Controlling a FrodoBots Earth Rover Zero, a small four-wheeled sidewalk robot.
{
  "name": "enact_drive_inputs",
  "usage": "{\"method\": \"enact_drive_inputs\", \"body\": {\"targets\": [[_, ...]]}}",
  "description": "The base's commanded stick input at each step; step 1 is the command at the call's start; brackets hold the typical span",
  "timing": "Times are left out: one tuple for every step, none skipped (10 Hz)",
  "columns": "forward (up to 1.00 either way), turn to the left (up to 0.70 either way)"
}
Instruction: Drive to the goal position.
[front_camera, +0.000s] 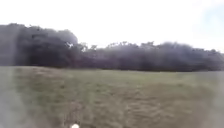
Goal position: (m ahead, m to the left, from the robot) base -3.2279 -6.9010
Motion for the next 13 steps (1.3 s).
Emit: {"method": "enact_drive_inputs", "body": {"targets": [[1.00,0.00],[1.00,0.00],[1.00,0.00],[1.00,0.00],[1.00,0.00],[1.00,0.00],[1.00,0.00],[1.00,0.00],[1.00,0.00],[1.00,0.00],[1.00,0.00],[1.00,-0.24],[1.00,-0.33]]}}
